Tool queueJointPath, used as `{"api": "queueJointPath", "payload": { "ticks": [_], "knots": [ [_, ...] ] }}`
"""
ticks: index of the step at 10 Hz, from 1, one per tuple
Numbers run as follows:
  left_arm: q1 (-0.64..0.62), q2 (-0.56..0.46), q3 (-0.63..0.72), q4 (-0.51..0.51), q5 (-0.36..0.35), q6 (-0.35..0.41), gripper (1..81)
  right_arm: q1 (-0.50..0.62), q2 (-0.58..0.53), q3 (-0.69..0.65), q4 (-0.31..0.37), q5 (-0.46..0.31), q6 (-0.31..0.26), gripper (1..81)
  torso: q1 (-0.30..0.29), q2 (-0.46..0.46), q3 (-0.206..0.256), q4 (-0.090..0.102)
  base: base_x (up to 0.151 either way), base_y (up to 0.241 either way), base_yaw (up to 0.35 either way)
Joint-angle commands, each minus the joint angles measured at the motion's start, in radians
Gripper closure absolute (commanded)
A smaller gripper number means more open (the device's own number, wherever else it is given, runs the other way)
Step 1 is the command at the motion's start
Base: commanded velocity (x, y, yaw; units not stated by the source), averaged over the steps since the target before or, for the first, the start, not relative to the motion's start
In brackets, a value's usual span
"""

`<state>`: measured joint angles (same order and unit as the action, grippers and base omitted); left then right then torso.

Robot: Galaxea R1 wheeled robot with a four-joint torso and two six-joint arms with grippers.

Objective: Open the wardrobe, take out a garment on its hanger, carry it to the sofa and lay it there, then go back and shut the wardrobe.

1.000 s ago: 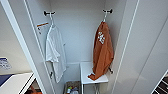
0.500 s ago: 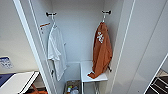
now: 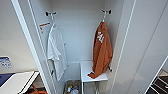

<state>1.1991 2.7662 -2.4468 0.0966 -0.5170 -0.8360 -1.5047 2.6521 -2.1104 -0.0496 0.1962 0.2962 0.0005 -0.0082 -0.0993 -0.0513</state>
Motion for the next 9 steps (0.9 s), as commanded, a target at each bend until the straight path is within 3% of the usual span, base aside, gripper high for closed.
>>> {"api": "queueJointPath", "payload": {
  "ticks": [1, 4, 9],
  "knots": [
    [-0.117, 0.003, -0.088, -0.165, -0.018, -0.003, 1.0, 0.043, -0.024, 0.027, -0.001, -0.049, -0.002, 1.0, 0.0, 0.0, 0.0, 0.0, 0.0, 0.0, 0.0],
    [-0.121, 0.046, -0.202, -0.228, -0.011, -0.003, 1.0, 0.048, -0.03, 0.043, -0.003, -0.05, -0.002, 1.0, 0.0, 0.0, 0.0, 0.0, 0.0, 0.0, 0.0],
    [-0.063, 0.014, -0.23, -0.265, -0.014, -0.038, 1.0, 0.053, -0.027, 0.041, -0.004, -0.05, -0.002, 1.0, 0.0, 0.0, 0.0, 0.0, 0.0, 0.0, 0.0]
  ]
}}
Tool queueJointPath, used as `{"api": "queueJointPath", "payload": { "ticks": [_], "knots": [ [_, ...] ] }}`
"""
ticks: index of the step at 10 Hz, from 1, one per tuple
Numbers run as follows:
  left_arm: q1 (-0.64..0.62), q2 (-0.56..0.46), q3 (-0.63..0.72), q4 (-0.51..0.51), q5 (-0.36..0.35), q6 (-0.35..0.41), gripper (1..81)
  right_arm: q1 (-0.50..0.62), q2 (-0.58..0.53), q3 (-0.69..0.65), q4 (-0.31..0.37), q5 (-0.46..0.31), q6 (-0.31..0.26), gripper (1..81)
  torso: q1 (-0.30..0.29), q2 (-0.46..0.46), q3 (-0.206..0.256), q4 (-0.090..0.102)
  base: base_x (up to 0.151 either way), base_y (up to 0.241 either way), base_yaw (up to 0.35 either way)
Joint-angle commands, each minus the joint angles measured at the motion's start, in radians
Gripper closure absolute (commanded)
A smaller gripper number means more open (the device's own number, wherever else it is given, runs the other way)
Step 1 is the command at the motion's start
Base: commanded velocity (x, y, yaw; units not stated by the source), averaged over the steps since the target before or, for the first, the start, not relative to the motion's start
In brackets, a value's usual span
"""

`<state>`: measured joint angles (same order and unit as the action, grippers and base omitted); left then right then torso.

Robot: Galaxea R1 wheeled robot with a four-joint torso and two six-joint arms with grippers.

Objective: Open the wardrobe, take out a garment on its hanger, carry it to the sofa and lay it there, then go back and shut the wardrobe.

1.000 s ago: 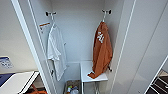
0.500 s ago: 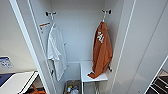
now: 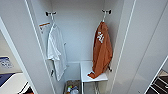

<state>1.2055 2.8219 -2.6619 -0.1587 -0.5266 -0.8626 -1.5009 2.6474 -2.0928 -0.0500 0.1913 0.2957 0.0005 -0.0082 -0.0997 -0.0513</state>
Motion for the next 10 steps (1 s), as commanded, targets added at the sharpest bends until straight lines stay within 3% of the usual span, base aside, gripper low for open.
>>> {"api": "queueJointPath", "payload": {
  "ticks": [1, 4, 6, 8, 10],
  "knots": [
    [-0.036, -0.028, -0.012, 0.104, -0.006, -0.007, 1.0, 0.049, -0.021, 0.019, -0.004, -0.046, -0.001, 1.0, 0.0, 0.0, 0.0, 0.0, 0.0, 0.0, 0.0],
    [0.038, -0.01, -0.009, 0.441, -0.009, -0.009, 1.0, 0.056, -0.013, 0.01, -0.005, -0.049, -0.001, 1.0, 0.0, 0.0, 0.0, 0.0, 0.0, 0.0, 0.0],
    [0.086, -0.027, 0.025, 0.753, -0.01, -0.012, 1.0, 0.061, 0.002, -0.015, -0.008, -0.055, -0.004, 1.0, 0.0, 0.0, 0.0, 0.0, 0.0, 0.0, 0.0],
    [0.149, -0.092, 0.114, 1.012, -0.016, -0.013, 1.0, 0.063, 0.04, -0.083, -0.056, -0.104, -0.004, 1.0, 0.0, 0.0, 0.0, 0.0, 0.0, 0.0, 0.0],
    [0.22, -0.125, 0.14, 1.191, 0.011, -0.035, 1.0, 0.046, 0.104, -0.222, -0.096, -0.141, -0.004, 1.0, 0.0, 0.0, 0.0, 0.0, 0.0, 0.0, 0.0]
  ]
}}
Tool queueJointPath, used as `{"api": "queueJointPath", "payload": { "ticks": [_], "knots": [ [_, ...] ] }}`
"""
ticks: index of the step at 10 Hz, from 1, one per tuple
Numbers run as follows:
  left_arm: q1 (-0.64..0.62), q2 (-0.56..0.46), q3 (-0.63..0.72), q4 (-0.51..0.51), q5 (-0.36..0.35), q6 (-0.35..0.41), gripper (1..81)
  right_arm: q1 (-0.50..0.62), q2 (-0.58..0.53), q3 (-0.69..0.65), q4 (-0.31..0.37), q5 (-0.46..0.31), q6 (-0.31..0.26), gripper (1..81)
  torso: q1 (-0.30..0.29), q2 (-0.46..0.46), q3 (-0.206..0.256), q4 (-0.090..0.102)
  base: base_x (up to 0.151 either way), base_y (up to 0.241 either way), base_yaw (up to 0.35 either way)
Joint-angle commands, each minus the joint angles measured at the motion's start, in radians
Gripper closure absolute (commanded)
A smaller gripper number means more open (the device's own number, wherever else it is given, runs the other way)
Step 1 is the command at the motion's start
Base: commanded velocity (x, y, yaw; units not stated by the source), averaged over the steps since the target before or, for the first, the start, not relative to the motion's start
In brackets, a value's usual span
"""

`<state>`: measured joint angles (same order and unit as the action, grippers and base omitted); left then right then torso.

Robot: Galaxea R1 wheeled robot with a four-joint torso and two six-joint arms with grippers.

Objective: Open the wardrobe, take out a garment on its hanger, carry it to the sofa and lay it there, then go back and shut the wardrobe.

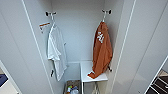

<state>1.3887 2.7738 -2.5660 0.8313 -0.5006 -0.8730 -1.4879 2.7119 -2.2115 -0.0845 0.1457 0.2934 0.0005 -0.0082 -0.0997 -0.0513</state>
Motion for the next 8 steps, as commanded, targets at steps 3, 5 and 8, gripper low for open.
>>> {"api": "queueJointPath", "payload": {
  "ticks": [3, 5, 8],
  "knots": [
    [0.128, -0.03, 0.004, 0.238, 0.126, -0.052, 1.0, -0.012, 0.171, -0.346, -0.095, -0.104, -0.004, 1.0, 0.0, 0.0, 0.0, 0.0, 0.0, 0.0, 0.0],
    [0.152, 0.035, -0.03, 0.221, 0.295, -0.052, 1.0, -0.033, 0.214, -0.416, -0.113, -0.104, -0.005, 1.0, 0.0, 0.0, 0.0, 0.0, 0.0, 0.0, 0.0],
    [0.171, 0.118, -0.114, 0.164, 0.346, -0.109, 1.0, -0.052, 0.231, -0.43, -0.112, -0.103, -0.005, 1.0, 0.0, 0.0, 0.0, 0.0, 0.0, 0.0, 0.0]
  ]
}}
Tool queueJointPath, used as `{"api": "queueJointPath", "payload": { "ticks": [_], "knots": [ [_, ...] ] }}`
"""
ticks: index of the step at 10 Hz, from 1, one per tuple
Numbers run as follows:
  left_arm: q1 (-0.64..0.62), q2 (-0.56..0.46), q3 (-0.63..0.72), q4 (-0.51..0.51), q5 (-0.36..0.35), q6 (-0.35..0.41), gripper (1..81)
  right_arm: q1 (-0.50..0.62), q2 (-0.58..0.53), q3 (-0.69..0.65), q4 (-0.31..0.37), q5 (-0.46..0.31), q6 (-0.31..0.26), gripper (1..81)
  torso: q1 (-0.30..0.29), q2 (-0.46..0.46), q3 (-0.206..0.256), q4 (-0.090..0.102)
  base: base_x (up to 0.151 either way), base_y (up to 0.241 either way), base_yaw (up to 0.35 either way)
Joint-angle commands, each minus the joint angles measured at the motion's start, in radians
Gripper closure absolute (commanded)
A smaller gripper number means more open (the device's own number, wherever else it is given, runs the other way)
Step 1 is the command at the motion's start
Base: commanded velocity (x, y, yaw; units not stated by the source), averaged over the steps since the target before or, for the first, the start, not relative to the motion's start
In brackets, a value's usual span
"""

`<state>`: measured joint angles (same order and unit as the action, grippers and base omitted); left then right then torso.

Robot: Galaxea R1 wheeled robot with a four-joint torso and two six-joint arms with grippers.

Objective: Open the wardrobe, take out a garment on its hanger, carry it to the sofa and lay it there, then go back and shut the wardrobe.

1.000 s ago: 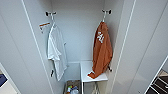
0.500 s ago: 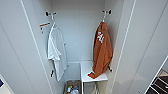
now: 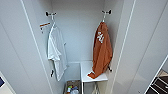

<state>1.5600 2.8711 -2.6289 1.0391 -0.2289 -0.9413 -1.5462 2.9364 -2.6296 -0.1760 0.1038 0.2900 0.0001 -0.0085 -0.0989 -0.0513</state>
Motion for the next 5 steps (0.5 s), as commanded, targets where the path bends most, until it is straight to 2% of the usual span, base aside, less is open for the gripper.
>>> {"api": "queueJointPath", "payload": {
  "ticks": [1, 3, 4, 5],
  "knots": [
    [0.004, 0.027, -0.059, -0.077, 0.083, -0.068, 1.0, 0.004, 0.009, -0.016, -0.02, -0.058, -0.002, 1.0, 0.0, 0.0, 0.0, 0.0, 0.0, 0.0, 0.0],
    [0.027, 0.033, -0.062, -0.09, 0.114, -0.085, 1.0, 0.005, 0.014, -0.016, -0.02, -0.061, -0.002, 1.0, 0.0, 0.0, 0.0, 0.0, 0.0, 0.0, 0.0],
    [0.029, 0.042, -0.06, -0.09, 0.179, -0.086, 1.0, 0.004, 0.014, -0.016, -0.02, -0.061, 0.0, 1.0, 0.0, 0.0, 0.0, 0.0, 0.0, 0.0, 0.0],
    [0.032, 0.048, -0.062, -0.088, 0.207, -0.085, 1.0, 0.004, 0.013, -0.016, -0.02, -0.061, -0.002, 1.0, 0.0, 0.0, 0.0, 0.0, 0.0, 0.0, 0.0]
  ]
}}
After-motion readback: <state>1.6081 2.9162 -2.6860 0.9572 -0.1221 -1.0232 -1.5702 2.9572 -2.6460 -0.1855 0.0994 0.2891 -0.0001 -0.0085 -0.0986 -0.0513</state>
